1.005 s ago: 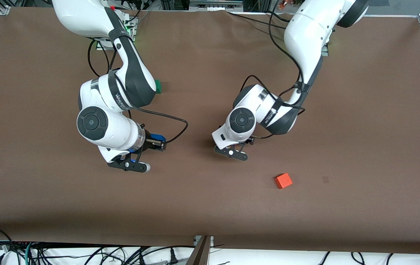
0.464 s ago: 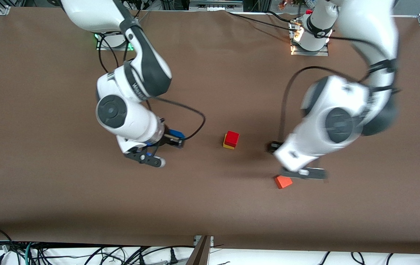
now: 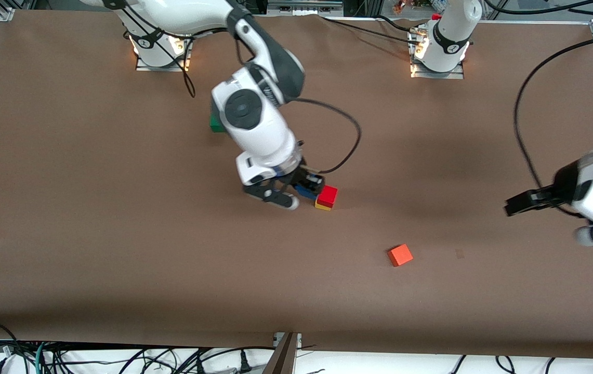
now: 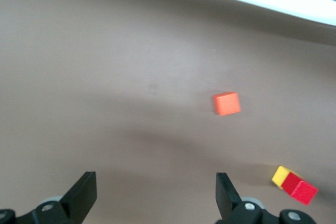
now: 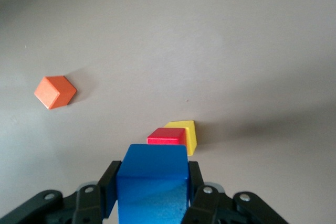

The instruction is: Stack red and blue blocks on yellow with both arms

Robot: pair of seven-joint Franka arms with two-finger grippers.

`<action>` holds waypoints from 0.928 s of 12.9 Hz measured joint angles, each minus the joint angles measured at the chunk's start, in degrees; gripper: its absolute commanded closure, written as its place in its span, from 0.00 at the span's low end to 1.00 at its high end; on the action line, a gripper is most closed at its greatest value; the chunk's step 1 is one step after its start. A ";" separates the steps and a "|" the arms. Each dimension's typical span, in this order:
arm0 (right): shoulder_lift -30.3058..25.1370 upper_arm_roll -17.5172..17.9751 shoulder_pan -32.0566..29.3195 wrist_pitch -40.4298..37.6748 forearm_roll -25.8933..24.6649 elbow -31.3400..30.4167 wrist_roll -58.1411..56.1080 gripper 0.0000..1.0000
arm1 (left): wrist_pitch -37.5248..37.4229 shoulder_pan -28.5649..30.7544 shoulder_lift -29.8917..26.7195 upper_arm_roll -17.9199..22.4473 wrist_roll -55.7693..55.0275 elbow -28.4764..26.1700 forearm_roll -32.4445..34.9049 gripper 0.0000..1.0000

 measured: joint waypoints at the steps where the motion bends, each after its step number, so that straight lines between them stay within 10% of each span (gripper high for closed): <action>1: 0.85 0.00 1.21 1.86 -1.93 0.00 0.15 0.56 | -0.26 0.86 0.14 0.00 1.79 -0.46 0.00 0.00; 5: 3.50 -0.02 2.56 8.63 -3.80 -0.01 0.12 0.55 | -1.75 1.49 -1.08 -0.03 4.00 -2.16 0.00 0.00; 12: 6.06 -0.02 3.31 9.90 -5.97 -0.03 0.15 0.55 | 3.46 1.93 -15.88 -0.22 9.38 -24.18 0.00 0.00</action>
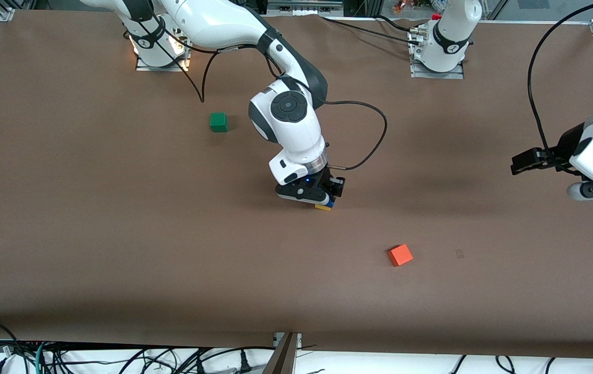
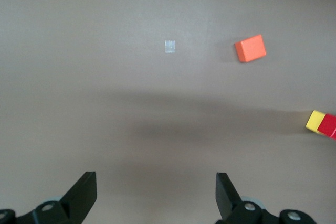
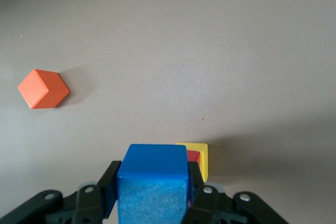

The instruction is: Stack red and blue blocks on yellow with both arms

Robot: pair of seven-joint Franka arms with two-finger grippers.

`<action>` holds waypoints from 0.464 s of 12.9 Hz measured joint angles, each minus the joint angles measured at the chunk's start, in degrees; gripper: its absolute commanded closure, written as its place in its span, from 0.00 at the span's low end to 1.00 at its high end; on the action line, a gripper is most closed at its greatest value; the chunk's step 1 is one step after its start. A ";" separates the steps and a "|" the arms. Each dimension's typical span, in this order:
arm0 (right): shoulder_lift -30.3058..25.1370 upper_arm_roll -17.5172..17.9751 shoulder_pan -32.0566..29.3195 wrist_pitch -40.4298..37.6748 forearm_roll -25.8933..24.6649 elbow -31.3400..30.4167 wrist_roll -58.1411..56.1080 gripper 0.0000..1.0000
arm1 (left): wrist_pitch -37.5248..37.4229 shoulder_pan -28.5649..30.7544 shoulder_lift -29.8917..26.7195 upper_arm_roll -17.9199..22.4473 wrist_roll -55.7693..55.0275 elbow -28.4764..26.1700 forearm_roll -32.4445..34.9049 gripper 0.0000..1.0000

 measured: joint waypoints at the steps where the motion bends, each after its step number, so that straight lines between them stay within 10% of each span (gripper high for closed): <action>1: 0.13 0.00 0.13 0.00 0.00 -0.06 0.03 0.55 | 0.25 0.25 -0.43 0.00 0.82 -1.02 0.00 0.00; 6: 0.28 0.00 0.30 -0.01 0.28 -0.67 2.21 0.55 | 1.39 0.43 -0.30 0.00 1.45 -2.02 0.00 0.00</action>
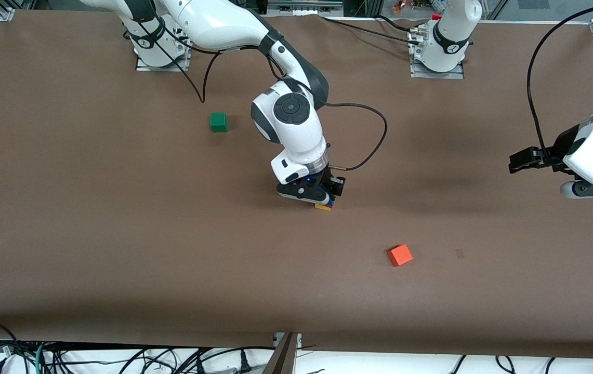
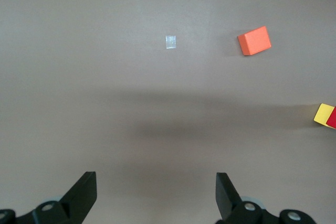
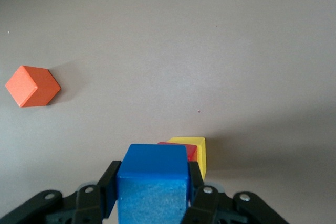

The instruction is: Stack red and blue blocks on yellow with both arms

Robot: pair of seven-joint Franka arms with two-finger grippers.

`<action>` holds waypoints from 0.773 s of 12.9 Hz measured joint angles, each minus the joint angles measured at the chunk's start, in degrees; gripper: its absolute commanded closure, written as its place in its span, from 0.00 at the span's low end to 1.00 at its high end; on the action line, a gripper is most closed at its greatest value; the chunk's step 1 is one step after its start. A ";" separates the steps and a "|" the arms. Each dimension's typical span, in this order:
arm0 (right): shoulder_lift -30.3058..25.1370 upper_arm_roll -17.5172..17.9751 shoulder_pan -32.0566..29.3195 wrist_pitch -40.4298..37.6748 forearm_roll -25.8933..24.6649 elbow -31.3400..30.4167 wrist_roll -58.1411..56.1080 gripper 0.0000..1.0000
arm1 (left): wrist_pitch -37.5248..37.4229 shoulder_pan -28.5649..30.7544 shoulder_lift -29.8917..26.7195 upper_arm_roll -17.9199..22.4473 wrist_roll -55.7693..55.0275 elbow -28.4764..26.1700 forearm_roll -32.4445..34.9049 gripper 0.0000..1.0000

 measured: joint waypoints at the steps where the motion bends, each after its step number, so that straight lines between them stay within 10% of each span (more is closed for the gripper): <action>1: 0.00 0.00 0.00 -0.01 0.08 -0.03 0.32 0.55 | 0.16 0.02 0.00 0.00 0.24 0.01 0.00 0.00; 10: 0.26 0.03 0.66 0.01 0.25 -0.86 1.84 0.47 | 0.51 1.06 0.04 0.07 0.60 0.12 0.00 0.00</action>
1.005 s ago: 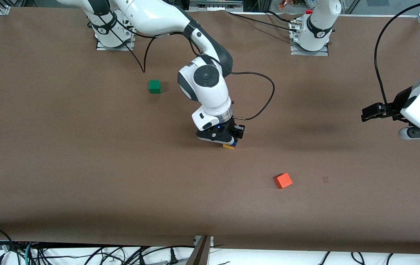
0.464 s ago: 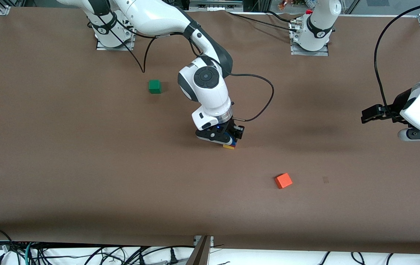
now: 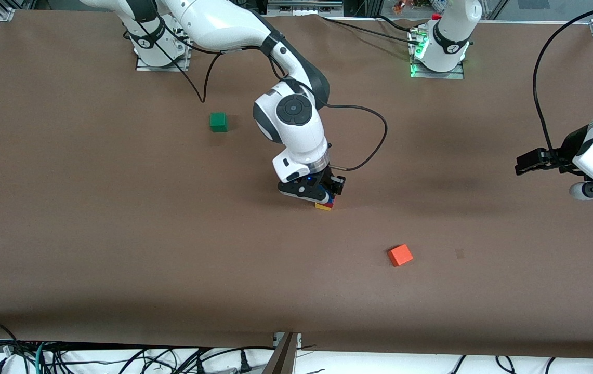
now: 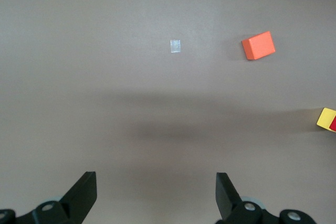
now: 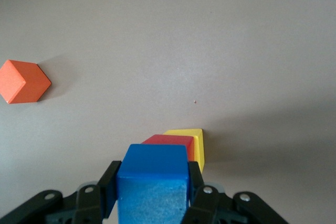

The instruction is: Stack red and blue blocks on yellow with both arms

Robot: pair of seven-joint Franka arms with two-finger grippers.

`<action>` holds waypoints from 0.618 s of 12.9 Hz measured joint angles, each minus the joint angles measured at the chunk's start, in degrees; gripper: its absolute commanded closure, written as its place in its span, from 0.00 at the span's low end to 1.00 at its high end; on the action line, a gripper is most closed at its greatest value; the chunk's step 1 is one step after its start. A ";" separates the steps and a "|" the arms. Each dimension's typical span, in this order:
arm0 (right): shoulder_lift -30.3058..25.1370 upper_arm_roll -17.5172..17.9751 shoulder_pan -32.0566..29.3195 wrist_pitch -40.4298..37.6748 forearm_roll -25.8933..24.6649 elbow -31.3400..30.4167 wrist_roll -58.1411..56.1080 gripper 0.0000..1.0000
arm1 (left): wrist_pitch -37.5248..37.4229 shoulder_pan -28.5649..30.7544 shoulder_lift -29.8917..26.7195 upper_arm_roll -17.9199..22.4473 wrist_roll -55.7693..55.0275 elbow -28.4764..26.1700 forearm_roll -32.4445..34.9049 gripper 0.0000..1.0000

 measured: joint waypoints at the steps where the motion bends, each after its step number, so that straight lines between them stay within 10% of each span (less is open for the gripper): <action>1: 0.00 0.00 0.02 0.00 0.00 0.00 0.45 0.38 | 0.00 0.00 0.00 -0.01 0.01 0.00 0.00 0.00; 4: 0.00 -0.01 0.01 0.09 0.00 0.00 0.69 0.00 | 0.01 0.00 0.01 -0.08 0.01 0.00 0.00 0.00; 8: -0.29 -0.26 -0.21 -0.12 0.01 0.44 0.80 0.00 | 0.04 0.00 0.01 -0.10 0.01 0.01 0.00 0.00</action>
